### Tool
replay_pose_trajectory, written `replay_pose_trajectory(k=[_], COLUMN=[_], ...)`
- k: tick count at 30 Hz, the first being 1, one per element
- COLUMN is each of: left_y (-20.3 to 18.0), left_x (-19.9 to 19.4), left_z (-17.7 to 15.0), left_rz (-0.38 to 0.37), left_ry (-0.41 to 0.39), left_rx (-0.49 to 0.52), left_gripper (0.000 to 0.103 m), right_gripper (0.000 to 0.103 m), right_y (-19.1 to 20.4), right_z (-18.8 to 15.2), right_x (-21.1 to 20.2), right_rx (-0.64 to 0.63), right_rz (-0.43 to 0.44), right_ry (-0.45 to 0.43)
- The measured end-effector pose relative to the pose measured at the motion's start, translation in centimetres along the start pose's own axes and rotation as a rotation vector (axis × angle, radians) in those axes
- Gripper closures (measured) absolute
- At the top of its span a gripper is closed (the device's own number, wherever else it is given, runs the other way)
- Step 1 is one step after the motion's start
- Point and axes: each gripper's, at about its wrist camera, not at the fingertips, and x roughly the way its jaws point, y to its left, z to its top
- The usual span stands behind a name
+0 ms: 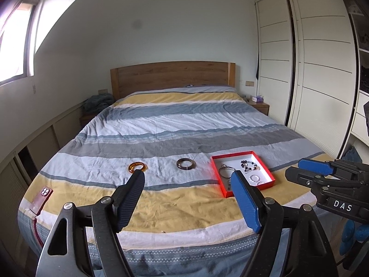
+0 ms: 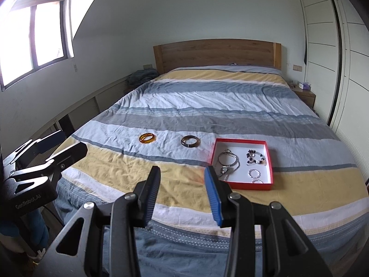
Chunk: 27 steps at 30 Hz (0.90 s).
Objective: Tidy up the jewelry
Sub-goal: 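Pull both open tools back from the box toward the two bangles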
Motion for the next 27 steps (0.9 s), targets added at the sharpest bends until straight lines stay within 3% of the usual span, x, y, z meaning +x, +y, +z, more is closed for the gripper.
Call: replay_pose_trajectory(k=[12, 27], left_y=[0.7, 2.7], left_x=[1.9, 8.7], left_z=[-0.7, -2.1], left_rz=[0.001, 0.017], left_ry=[0.042, 0.169], left_rx=[-0.027, -0.073], left_gripper=[0.026, 0.026], right_gripper=[0.065, 0.065], right_y=[0.0, -1.0], right_z=[-0.4, -1.1], right_x=[2.5, 8.6], right_rx=[0.005, 0.033], right_rz=[-0.005, -0.004], right_ry=[0.058, 0.187])
